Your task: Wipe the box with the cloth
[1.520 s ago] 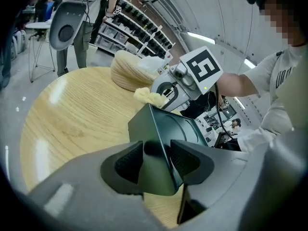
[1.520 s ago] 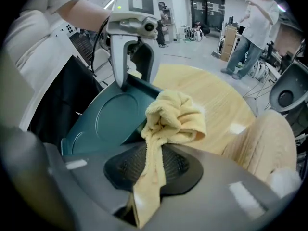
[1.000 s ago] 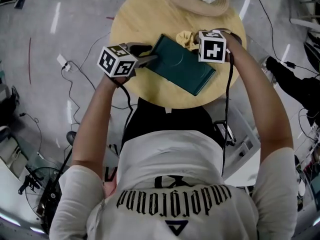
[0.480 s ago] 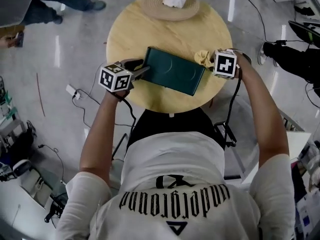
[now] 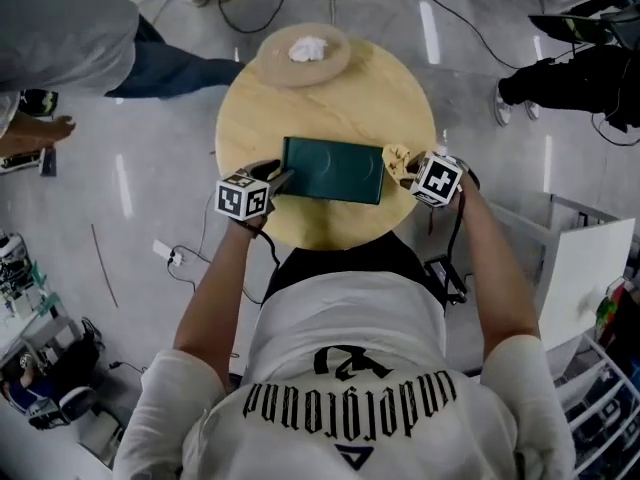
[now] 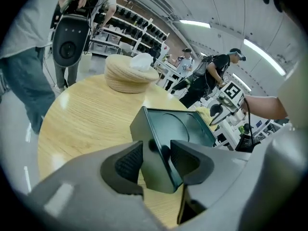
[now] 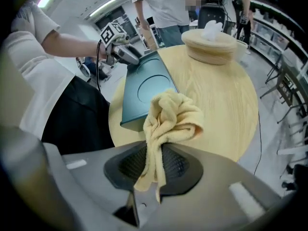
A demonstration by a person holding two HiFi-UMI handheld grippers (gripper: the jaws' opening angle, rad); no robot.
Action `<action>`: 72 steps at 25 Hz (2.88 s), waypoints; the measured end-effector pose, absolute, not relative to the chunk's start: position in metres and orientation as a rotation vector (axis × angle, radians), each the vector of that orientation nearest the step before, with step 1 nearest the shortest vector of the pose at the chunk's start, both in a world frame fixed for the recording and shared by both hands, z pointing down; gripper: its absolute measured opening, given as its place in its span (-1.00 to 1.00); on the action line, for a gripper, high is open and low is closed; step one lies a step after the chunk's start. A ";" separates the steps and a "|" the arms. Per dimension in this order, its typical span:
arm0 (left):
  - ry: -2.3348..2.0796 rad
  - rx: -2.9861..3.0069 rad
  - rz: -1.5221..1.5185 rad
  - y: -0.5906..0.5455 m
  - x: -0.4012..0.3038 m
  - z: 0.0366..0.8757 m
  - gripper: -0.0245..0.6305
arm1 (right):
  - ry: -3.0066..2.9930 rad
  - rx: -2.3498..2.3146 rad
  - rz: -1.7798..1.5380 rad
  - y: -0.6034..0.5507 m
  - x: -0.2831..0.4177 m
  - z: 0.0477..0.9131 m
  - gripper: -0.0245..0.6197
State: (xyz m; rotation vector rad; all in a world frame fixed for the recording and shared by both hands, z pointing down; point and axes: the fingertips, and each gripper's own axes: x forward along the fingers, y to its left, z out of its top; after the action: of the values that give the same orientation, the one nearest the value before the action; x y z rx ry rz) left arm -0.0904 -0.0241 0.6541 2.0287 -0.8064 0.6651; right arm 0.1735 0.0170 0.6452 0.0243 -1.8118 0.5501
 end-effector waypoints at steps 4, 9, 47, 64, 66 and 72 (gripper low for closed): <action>-0.790 2.085 0.709 -0.014 -0.082 0.639 -0.35 | -1.897 0.173 0.583 0.036 0.161 0.621 -0.68; -0.820 2.196 0.665 -0.031 -0.081 0.582 -0.35 | -2.000 0.363 0.541 0.024 0.137 0.573 -0.68; -1.177 2.729 0.139 0.065 -0.007 0.235 -0.91 | -2.586 0.912 0.119 0.077 0.153 0.270 -0.67; -1.246 2.676 0.151 0.212 0.047 0.228 -0.91 | -2.661 0.850 0.139 0.197 0.208 0.269 -0.67; -1.253 2.676 0.148 0.221 0.038 0.225 -0.91 | -2.663 0.845 0.131 0.206 0.203 0.267 -0.67; -1.247 2.716 0.139 0.241 0.020 0.213 -0.91 | -2.662 0.837 0.094 0.227 0.187 0.259 -0.68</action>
State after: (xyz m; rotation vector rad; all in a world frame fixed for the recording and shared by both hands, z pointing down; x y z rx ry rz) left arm 0.0197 0.2406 0.2128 2.7160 -1.2471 0.1394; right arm 0.1866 0.2272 0.2592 0.8372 -2.6615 0.0935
